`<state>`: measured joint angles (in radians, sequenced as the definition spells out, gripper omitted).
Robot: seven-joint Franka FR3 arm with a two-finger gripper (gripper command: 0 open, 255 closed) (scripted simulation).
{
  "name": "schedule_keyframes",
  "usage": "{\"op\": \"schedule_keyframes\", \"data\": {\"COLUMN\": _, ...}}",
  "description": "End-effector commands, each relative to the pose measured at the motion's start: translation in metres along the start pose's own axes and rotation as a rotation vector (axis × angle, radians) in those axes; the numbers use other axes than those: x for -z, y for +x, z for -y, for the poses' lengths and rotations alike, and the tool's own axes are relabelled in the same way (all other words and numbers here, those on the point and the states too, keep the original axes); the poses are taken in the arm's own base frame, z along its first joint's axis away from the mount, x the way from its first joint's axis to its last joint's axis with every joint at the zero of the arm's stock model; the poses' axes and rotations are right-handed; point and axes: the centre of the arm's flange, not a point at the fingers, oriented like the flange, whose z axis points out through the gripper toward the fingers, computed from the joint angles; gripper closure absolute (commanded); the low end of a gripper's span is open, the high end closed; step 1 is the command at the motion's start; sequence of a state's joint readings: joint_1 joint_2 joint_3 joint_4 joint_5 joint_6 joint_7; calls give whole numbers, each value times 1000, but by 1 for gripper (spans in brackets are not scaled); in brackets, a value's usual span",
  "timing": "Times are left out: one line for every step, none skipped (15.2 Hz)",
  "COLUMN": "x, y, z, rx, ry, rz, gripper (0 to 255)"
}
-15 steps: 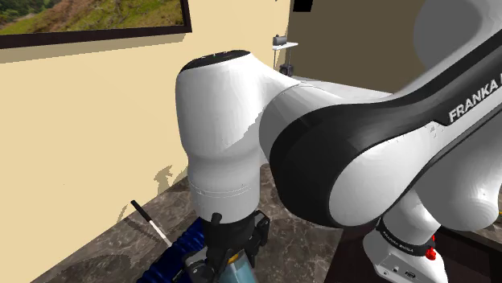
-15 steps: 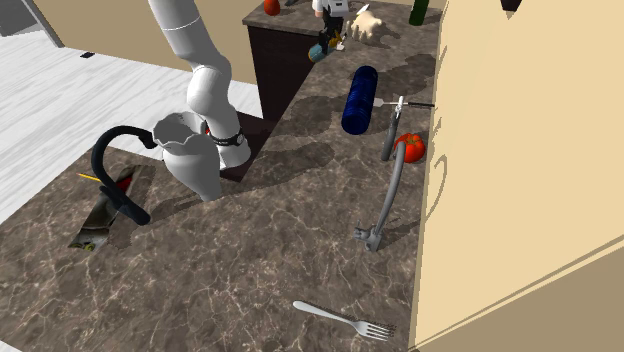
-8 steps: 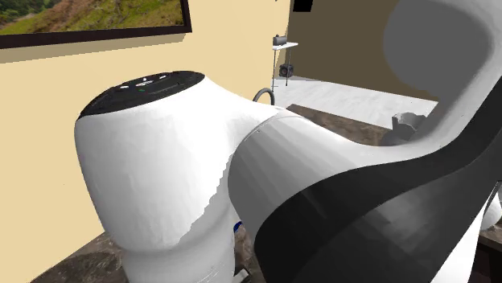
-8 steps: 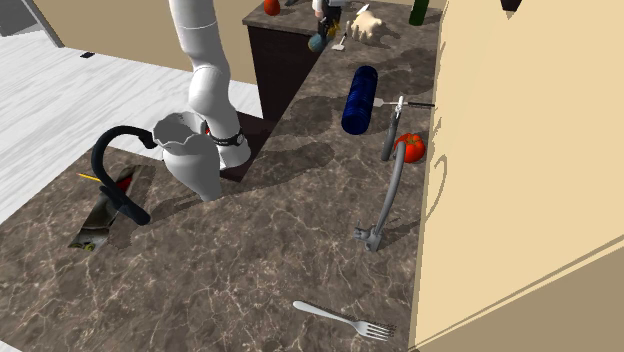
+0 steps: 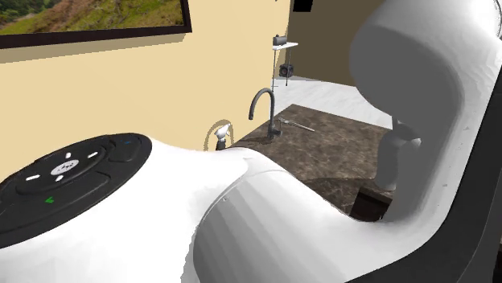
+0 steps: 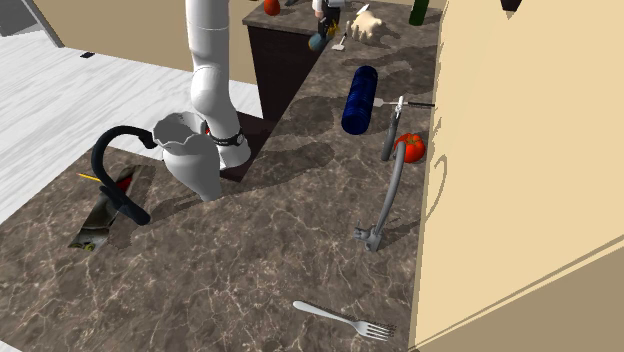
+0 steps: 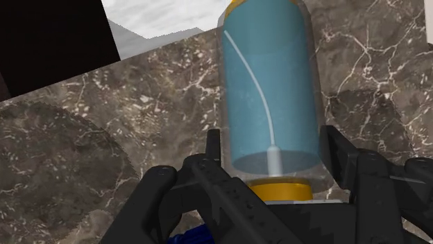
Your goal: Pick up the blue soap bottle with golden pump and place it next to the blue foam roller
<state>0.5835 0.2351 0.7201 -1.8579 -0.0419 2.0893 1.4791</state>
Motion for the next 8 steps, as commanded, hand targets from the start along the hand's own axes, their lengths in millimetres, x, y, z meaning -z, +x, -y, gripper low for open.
{"op": "schedule_keyframes", "data": {"x": -11, "y": 0, "z": 0, "rx": 0, "ry": 0, "rz": 0, "gripper": 255}}
{"op": "schedule_keyframes", "data": {"x": -16, "y": 1, "z": -1, "rx": 0, "ry": 0, "rz": 0, "gripper": 255}}
{"op": "schedule_keyframes", "data": {"x": -21, "y": 2, "z": -1, "rx": 0, "ry": 0, "rz": 0, "gripper": 255}}
{"op": "schedule_keyframes", "data": {"x": -27, "y": 2, "z": -2, "rx": 0, "ry": 0, "rz": 0, "gripper": 255}}
{"op": "schedule_keyframes", "data": {"x": -32, "y": 3, "z": -2, "rx": 0, "ry": 0, "rz": 0, "gripper": 255}}
{"op": "schedule_keyframes", "data": {"x": -37, "y": 3, "z": -2, "rx": 0, "ry": 0, "rz": 0, "gripper": 255}}
{"op": "schedule_keyframes", "data": {"x": -42, "y": 4, "z": -3, "rx": 0, "ry": 0, "rz": 0, "gripper": 255}}
{"op": "schedule_keyframes", "data": {"x": -48, "y": 5, "z": -3, "rx": 0, "ry": 0, "rz": 0, "gripper": 255}}
